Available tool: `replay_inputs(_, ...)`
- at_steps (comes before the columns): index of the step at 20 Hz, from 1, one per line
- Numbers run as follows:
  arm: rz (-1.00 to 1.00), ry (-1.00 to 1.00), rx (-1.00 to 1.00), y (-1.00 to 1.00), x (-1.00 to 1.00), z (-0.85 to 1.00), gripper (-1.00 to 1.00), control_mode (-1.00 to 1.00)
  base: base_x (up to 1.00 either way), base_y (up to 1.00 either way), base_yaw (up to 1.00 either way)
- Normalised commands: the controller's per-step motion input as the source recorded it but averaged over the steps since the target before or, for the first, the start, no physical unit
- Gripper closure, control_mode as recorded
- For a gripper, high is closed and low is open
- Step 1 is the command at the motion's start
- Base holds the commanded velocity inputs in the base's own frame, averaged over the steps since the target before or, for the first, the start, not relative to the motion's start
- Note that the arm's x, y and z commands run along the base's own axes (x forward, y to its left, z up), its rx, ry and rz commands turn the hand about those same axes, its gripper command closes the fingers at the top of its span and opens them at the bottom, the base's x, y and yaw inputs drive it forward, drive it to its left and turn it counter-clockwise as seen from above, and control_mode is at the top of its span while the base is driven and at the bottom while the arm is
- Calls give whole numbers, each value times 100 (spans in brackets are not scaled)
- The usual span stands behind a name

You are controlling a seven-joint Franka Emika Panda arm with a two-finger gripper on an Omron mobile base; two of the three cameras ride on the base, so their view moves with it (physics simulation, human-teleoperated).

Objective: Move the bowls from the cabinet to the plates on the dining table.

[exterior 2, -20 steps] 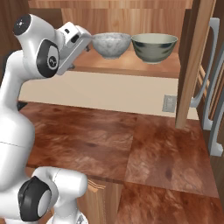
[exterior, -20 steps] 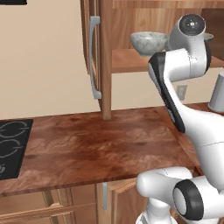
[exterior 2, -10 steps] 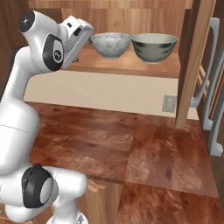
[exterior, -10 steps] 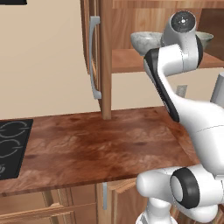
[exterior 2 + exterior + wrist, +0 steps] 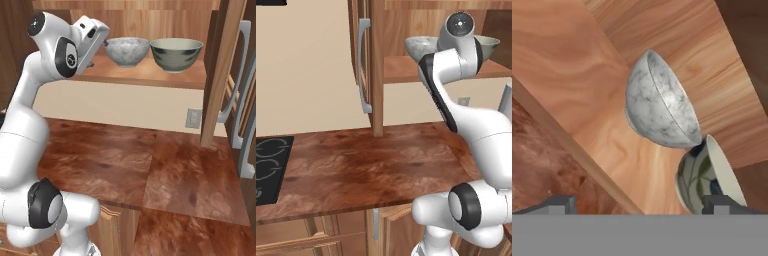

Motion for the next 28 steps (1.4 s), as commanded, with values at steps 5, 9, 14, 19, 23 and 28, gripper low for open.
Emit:
replay_inputs(5, 0, -2, -1, -13, 22, 0, -100, -100, 0, 0, 0)
replay_inputs(9, 0, -1, 0, -11, 24, -3, -100, -100, 0, 0, 0)
replay_inputs(14, 0, -1, 0, -4, 23, -5, -100, -100, 0, 0, 0)
replay_inputs(19, 0, 0, 0, 0, 24, 0, -100, -100, 0, 0, 0)
replay_inputs(23, 0, 0, 0, 0, 23, 0, -100, -100, 0, 0, 0)
replay_inputs(28, 0, 0, 0, -1, 22, 0, -100, -100, 0, 0, 0)
